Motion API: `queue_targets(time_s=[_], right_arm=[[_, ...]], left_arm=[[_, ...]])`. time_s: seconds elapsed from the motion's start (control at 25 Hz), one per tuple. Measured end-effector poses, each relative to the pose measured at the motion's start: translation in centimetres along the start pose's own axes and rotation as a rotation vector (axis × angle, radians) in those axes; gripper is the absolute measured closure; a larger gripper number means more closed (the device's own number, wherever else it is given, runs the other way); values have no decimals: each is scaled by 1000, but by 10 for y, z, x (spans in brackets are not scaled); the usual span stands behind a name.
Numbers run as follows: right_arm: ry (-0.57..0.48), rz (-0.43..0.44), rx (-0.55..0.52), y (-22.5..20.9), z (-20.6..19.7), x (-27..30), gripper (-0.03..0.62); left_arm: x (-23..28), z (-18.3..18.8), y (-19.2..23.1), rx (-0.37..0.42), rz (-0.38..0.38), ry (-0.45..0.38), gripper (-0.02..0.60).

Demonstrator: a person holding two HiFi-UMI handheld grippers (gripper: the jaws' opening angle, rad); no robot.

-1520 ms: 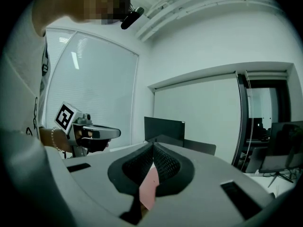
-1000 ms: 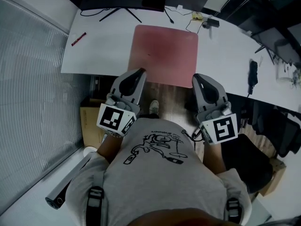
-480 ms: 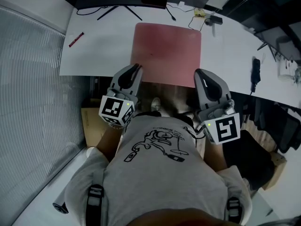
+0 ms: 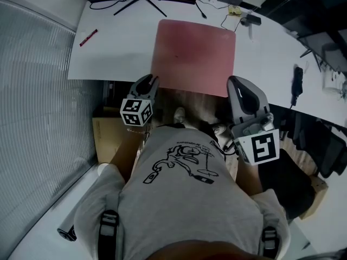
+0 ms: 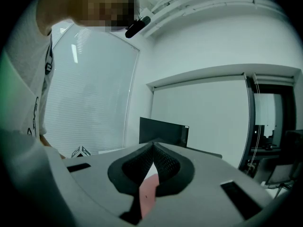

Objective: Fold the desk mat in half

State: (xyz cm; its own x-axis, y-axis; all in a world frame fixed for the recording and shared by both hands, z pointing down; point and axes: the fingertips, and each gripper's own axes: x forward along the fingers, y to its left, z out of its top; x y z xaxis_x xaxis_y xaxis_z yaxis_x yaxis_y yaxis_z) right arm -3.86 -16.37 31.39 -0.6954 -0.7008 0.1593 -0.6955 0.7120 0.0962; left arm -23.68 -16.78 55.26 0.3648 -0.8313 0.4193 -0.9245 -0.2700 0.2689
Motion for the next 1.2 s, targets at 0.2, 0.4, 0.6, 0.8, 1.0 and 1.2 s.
queue_targets(time_s=[0.2,0.4,0.6,0.8,1.0,1.2], right_arm=[[-17,5,19,5,1,2,586],[-18,1,22,5,-1,-1,586],[-1,-6,16,5,-5,1,586],[1,-15,15,4,-5,3,586],[14,-17,16,4,-8,4,586],[18,-14,19,5,-10,2,586]], left_arm=[[9,-50,26,-93,24,85,462],[18,-96,49,-163,59,161,461],[31,-137,70,-320,68,219,447],[43,-170,87,-454,75,272,415],[50,-188,94,-579,77,300,401],[55,-198,99,-664,79,297,396]])
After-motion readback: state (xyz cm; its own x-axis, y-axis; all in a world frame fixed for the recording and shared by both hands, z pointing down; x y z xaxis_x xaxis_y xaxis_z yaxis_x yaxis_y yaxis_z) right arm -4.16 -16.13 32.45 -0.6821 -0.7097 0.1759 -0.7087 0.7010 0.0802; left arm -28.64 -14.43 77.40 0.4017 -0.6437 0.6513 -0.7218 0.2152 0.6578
